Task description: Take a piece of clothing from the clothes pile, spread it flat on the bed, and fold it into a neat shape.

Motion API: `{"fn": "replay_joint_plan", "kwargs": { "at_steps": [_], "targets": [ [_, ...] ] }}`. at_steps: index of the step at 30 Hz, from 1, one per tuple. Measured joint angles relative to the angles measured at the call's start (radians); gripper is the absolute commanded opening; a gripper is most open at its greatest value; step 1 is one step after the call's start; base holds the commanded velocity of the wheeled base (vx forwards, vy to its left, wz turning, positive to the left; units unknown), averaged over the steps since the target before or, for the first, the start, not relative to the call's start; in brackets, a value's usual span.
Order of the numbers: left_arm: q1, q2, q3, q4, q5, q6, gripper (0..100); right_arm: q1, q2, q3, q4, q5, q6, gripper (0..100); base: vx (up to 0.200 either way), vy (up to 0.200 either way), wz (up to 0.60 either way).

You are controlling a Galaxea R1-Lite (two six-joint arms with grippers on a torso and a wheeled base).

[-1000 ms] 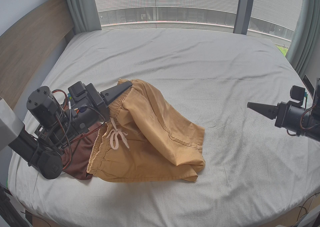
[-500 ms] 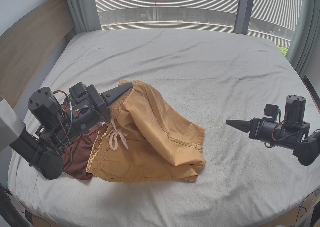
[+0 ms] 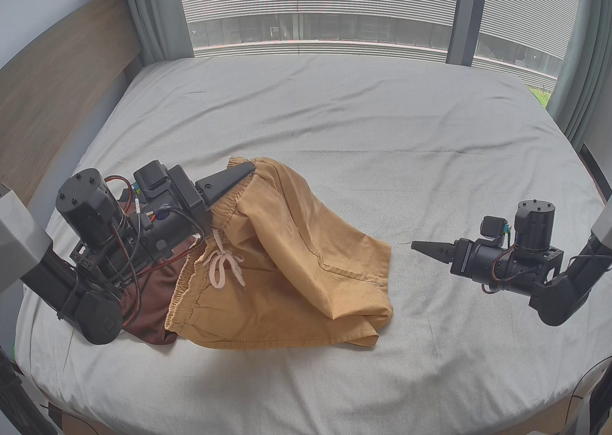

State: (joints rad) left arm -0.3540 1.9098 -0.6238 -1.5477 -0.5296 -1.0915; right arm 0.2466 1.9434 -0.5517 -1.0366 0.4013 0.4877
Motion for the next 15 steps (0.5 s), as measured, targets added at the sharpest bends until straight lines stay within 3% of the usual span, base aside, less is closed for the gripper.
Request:
{"fn": "replay_joint_plan", "kwargs": {
  "at_steps": [15],
  "targets": [
    [0.001, 0.007, 0.001, 0.0, 0.0, 0.0, 0, 0.026, 0.213, -0.037, -0.141, 0.003, 0.123, 100, 0.0, 0.0, 0.0]
  ]
}}
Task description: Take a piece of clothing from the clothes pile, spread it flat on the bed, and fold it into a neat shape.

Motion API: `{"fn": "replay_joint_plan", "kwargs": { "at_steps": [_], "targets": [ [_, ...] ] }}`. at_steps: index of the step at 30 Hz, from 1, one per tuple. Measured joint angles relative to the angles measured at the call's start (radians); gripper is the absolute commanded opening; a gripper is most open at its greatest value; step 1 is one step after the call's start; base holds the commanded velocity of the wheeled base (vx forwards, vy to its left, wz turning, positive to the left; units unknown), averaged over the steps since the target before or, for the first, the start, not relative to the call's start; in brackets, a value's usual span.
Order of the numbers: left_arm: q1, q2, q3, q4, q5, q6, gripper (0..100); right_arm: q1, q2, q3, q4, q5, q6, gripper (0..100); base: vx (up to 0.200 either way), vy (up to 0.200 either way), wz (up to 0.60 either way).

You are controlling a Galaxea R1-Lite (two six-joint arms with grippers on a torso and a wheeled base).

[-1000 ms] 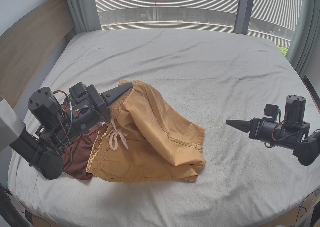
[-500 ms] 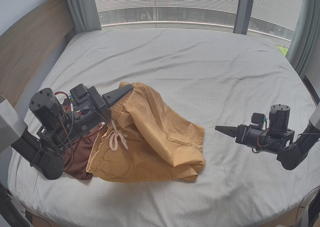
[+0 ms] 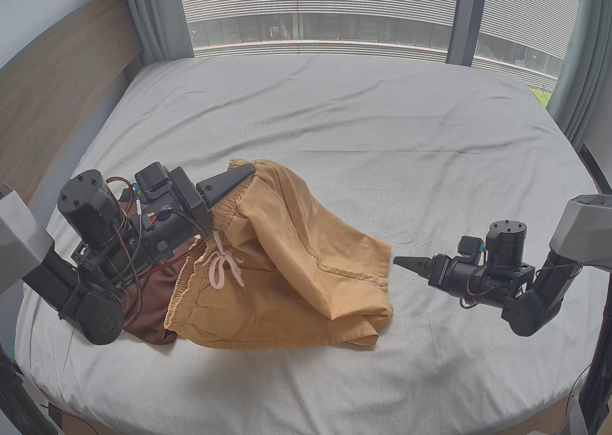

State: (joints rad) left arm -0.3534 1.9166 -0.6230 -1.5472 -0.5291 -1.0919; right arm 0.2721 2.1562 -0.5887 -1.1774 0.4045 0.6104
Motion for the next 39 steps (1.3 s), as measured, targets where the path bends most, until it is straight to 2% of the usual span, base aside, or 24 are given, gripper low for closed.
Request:
{"fn": "replay_joint_plan", "kwargs": {
  "at_steps": [6, 12, 19, 25, 39],
  "targets": [
    [-0.001, 0.0, 0.0, 0.0, 0.0, 0.0, 0, 0.003, 0.079, -0.016, -0.065, -0.002, 0.02, 100, 0.0, 0.0, 0.0],
    [-0.001, 0.0, 0.0, 0.0, 0.0, 0.0, 0, 0.013, 0.145, -0.046, -0.099, -0.005, 0.077, 100, 0.0, 0.0, 0.0],
    [-0.003, 0.0, 0.0, 0.0, 0.0, 0.0, 0, 0.037, 0.228, -0.08, -0.145, -0.013, 0.088, 100, 0.0, 0.0, 0.0],
    [-0.003, 0.0, 0.0, 0.0, 0.0, 0.0, 0, 0.048, 0.276, -0.13, -0.15, -0.053, 0.124, 100, 0.0, 0.0, 0.0],
    [-0.003, 0.0, 0.002, 0.0, 0.0, 0.0, 0, 0.062, 0.379, -0.218, -0.153, -0.063, 0.134, 100, 0.0, 0.0, 0.0]
  ]
}}
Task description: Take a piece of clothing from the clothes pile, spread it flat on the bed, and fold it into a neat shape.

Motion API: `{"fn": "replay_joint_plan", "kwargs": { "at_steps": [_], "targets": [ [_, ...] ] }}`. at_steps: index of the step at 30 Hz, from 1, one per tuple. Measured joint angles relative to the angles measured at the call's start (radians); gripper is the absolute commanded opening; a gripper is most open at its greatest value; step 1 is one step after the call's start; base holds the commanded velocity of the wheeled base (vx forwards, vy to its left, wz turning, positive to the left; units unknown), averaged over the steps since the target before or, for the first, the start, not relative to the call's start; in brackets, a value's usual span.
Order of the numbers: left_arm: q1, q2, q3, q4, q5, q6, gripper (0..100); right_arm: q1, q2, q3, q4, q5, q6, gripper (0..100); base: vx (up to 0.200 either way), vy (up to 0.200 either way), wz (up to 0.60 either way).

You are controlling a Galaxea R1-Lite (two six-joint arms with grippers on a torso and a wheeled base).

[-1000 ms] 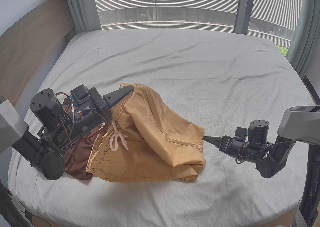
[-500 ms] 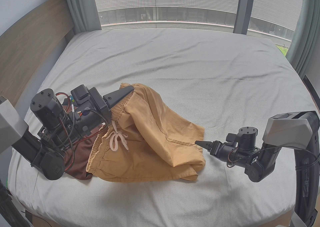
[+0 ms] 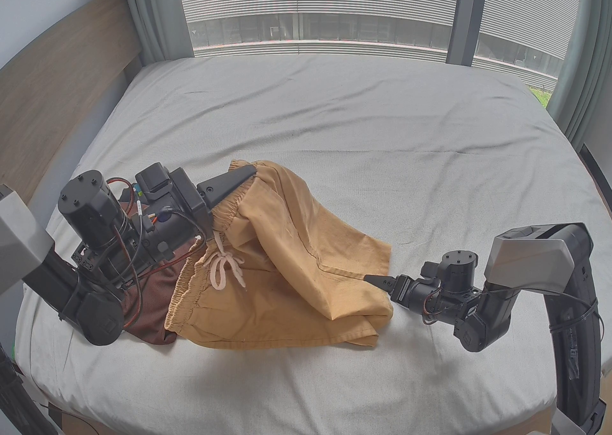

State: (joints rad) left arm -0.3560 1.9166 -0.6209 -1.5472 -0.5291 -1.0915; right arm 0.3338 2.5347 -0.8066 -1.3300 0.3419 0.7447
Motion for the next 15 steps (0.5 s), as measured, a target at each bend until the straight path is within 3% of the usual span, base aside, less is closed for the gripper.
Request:
{"fn": "replay_joint_plan", "kwargs": {
  "at_steps": [9, 15],
  "targets": [
    [0.0, 0.0, 0.004, 0.0, 0.001, 0.0, 0, 0.021, 0.022, -0.041, -0.011, 0.009, 0.006, 100, 0.0, 0.0, 0.0],
    [0.0, 0.0, 0.004, 0.0, 0.001, 0.0, 0, 0.022, 0.02, -0.04, -0.099, 0.026, 0.069, 100, 0.0, 0.0, 0.0]
  ]
}}
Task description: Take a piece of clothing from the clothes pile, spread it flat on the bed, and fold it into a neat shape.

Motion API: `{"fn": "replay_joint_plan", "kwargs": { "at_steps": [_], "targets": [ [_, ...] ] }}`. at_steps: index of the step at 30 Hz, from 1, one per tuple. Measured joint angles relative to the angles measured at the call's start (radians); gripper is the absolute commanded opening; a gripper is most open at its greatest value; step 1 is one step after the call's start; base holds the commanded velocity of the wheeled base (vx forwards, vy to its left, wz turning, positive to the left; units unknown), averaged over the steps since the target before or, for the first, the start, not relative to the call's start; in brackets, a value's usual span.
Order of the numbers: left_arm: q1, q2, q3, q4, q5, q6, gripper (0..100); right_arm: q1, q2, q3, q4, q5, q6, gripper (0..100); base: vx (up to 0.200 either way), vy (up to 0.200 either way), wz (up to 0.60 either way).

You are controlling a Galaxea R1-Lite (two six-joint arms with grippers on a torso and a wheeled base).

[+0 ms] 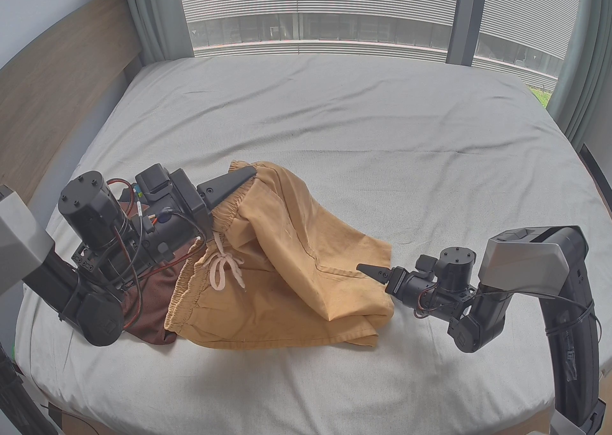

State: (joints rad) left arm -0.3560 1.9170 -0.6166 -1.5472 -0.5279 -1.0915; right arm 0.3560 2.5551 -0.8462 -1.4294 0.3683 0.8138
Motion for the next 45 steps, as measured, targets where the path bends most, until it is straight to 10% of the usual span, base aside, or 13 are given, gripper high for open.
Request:
{"fn": "replay_joint_plan", "kwargs": {
  "at_steps": [45],
  "targets": [
    [0.002, 0.012, 0.002, -0.001, 0.002, 0.001, 0, 0.0, -0.045, 0.04, -0.111, 0.119, 0.019, 100, 0.0, 0.0, 0.0]
  ]
}}
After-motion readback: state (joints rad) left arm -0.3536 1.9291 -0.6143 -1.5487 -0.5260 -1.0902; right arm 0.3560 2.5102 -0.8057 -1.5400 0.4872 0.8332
